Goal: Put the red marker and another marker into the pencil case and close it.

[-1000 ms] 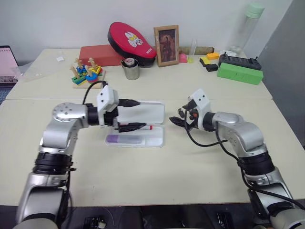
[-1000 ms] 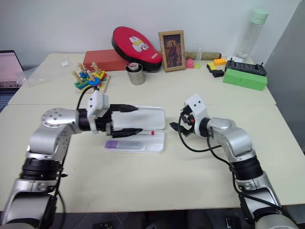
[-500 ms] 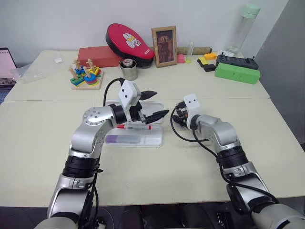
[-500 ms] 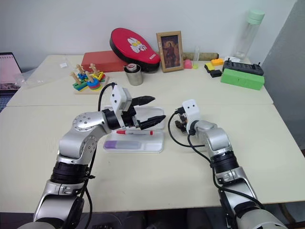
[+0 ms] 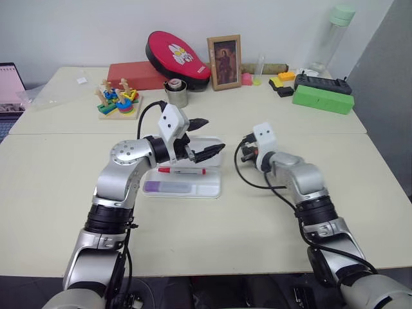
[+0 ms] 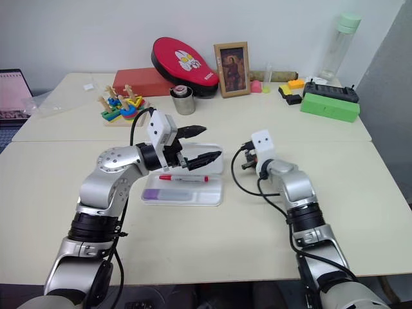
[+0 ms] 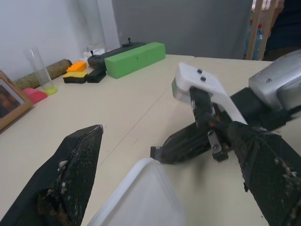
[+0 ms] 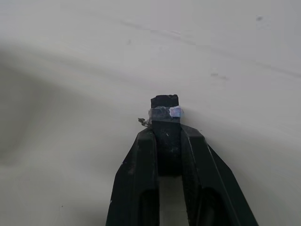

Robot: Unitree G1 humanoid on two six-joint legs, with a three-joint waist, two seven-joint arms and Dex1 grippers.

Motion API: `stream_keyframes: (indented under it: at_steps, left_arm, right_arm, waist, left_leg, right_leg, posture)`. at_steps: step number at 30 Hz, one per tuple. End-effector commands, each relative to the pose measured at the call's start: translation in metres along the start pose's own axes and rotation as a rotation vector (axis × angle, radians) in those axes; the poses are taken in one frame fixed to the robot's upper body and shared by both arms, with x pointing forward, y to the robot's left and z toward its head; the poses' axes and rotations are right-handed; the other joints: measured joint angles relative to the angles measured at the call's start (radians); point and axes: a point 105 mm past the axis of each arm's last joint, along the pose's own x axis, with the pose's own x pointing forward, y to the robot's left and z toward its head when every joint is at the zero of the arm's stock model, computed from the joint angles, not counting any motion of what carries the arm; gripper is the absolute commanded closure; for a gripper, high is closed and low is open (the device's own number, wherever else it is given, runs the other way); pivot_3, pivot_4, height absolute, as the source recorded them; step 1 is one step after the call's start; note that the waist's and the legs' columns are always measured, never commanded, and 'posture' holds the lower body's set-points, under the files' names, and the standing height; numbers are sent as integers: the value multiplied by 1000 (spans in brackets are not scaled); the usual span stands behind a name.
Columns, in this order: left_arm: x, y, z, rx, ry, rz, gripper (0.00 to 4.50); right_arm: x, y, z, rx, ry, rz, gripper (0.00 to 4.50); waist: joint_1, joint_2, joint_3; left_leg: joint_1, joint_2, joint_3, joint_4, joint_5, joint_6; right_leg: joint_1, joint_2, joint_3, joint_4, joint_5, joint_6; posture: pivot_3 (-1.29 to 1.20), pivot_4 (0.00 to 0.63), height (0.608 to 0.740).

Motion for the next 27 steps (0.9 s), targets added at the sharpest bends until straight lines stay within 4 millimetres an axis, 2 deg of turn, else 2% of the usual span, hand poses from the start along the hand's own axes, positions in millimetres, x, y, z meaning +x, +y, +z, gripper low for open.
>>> stream_keyframes:
  at_steps: [1, 5, 7, 11, 13, 18, 25, 27]
  left_arm:
    - [-26, -19, 14, 18, 0, -108, 0]
    - [-57, -25, 5, 15, 97, -145, 0]
    - [-71, -24, -2, 21, 151, -144, 0]
    - [-91, -26, -14, -4, 227, -144, 0]
    - [-98, -27, -19, -10, 254, -140, 0]
    - [-103, -29, -23, -12, 267, -126, 0]
    - [-100, -29, -22, -1, 264, -108, 0]
    - [-100, -28, -22, 1, 264, -106, 0]
  right_arm:
    - [-35, 26, 25, -84, -134, 293, 4224]
    - [-72, 68, 16, -253, -140, 597, 4224]
    - [-81, 88, 12, -300, -128, 704, 4224]
    - [-66, 110, 18, -305, -136, 710, 4224]
    - [-54, 119, 10, -319, -104, 701, 4224]
    - [-34, 122, -9, -351, -22, 664, 4224]
    - [-28, 119, -20, -380, 32, 665, 4224]
    - [-28, 119, -21, -382, 34, 668, 3511]
  waist:
    - [-1, 0, 0]
    - [-4, 0, 0]
    - [-9, 0, 0]
    - [-17, 0, 0]
    - [-21, 0, 0]
    - [-7, 0, 0]
    - [1, 0, 0]
    - [1, 0, 0]
  left_leg:
    - [0, 0, 0, -1, 0, 0]
    - [0, 1, 0, -3, 0, 0]
    - [0, 1, 1, -2, 0, 0]
    - [1, 1, 1, -1, 0, 0]
    - [1, 1, 1, 0, 0, 0]
    - [0, 1, 1, 0, 0, 0]
    - [0, 1, 1, -1, 0, 0]
    - [0, 1, 1, -1, 0, 0]
  right_leg:
    - [0, 0, 0, -1, 0, 0]
    - [0, 0, -1, -2, -1, 0]
    - [0, 0, -1, -2, -1, 0]
    - [1, 0, 0, -2, -3, 5]
    - [1, 0, 0, -2, -3, 6]
    - [1, 0, 0, -4, -3, 6]
    - [1, 0, 0, -5, -3, 6]
    - [1, 0, 0, -5, -3, 6]
  posture:
    - [0, 150, 740]
    - [0, 150, 740]
    - [0, 150, 740]
    - [0, 150, 740]
    - [0, 150, 740]
    - [0, 150, 740]
    - [0, 150, 740]
    - [0, 150, 740]
